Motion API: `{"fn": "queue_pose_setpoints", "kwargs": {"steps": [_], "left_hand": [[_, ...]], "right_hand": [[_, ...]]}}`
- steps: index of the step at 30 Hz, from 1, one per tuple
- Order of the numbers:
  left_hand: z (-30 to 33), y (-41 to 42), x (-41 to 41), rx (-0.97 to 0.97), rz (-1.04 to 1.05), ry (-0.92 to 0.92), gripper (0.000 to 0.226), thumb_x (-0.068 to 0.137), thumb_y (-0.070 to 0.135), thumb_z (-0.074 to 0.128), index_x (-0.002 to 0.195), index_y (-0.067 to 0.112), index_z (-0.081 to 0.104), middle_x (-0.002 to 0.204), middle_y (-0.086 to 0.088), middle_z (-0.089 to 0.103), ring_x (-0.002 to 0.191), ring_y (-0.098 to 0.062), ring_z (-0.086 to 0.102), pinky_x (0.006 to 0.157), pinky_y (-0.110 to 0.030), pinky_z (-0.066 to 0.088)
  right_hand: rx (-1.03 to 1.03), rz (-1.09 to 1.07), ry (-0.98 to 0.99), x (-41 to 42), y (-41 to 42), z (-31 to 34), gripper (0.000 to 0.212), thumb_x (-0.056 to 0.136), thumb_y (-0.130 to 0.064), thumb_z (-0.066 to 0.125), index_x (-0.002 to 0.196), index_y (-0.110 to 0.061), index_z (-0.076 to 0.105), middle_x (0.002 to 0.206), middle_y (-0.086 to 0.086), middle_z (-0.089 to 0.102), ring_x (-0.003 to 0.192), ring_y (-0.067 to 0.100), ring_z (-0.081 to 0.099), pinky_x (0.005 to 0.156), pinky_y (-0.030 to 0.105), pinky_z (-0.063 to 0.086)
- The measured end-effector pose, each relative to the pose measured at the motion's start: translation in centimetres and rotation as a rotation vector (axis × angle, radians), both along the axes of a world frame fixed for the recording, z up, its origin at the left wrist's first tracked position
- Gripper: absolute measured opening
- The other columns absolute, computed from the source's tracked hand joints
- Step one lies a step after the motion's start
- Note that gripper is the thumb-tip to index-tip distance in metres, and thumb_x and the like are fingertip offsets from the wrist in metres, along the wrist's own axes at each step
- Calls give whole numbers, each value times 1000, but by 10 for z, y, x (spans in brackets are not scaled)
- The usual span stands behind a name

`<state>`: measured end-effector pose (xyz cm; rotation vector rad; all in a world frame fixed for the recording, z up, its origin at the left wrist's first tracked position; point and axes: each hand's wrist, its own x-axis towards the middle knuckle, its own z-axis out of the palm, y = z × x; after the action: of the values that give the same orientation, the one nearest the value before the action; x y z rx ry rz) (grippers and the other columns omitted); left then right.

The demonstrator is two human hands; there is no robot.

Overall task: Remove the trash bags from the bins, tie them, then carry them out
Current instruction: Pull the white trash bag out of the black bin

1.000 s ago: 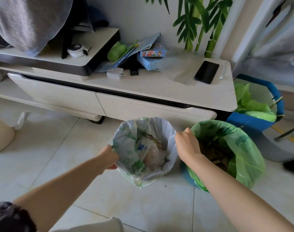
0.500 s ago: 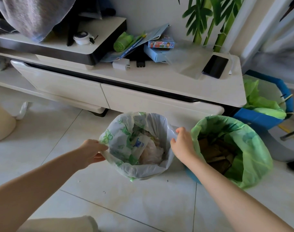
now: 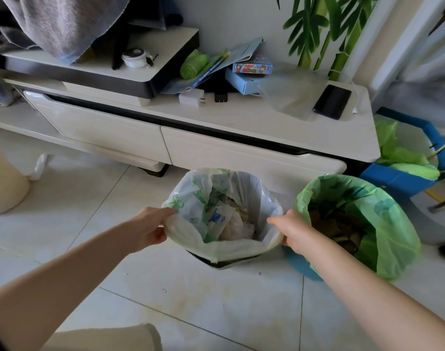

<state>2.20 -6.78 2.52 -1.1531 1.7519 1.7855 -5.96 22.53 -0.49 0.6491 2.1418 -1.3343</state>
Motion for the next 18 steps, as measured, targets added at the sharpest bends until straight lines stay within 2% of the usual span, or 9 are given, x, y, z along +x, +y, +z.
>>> {"fn": "queue_pose_setpoints", "kwargs": {"steps": [2,4,7,9,12,15,18], "left_hand": [[4,2,-6,-19,26,14,14,87,17,65,92,5,64,78,-10,63,59,-17,53,42,-22,41],[9,5,-14,-21,63,46,7,85,13,64,87,6,63,73,-8,59,57,-16,52,40,-20,39],[18,7,-25,-15,121,124,8,87,15,62,89,8,65,75,-8,61,60,-18,55,49,-26,43],[22,7,-29,-18,131,175,15,89,20,63,98,10,66,80,-9,63,63,-19,58,52,-27,47],[27,6,-32,-56,137,244,14,92,21,60,102,14,65,85,-8,66,63,-20,63,46,-24,52],[34,2,-34,-195,89,351,8,93,24,59,92,19,65,86,-6,68,63,-21,67,52,-28,54],[48,-7,-33,-430,-24,506,12,92,18,55,86,14,65,79,-8,67,54,-21,63,48,-28,52]], "right_hand": [[60,2,51,-8,1,4,13,82,-15,64,85,-10,52,92,18,61,91,36,63,84,50,56],[53,-3,87,-19,2,9,19,78,-17,64,93,-5,62,89,20,65,87,36,66,81,50,57],[34,-3,123,-31,-1,18,20,81,-16,63,93,-1,65,82,19,63,81,35,67,73,45,57],[46,20,152,-35,-3,23,15,85,-14,58,93,-2,62,86,19,62,79,33,63,66,40,54],[114,74,245,-40,-6,28,15,91,-10,47,103,-12,56,100,14,59,90,32,61,63,34,54],[138,139,338,-35,-6,35,21,95,-11,43,114,-13,53,112,11,57,96,31,63,73,38,58],[170,259,405,-25,8,37,34,99,-14,40,132,-11,46,122,10,52,104,30,61,86,40,55]]}}
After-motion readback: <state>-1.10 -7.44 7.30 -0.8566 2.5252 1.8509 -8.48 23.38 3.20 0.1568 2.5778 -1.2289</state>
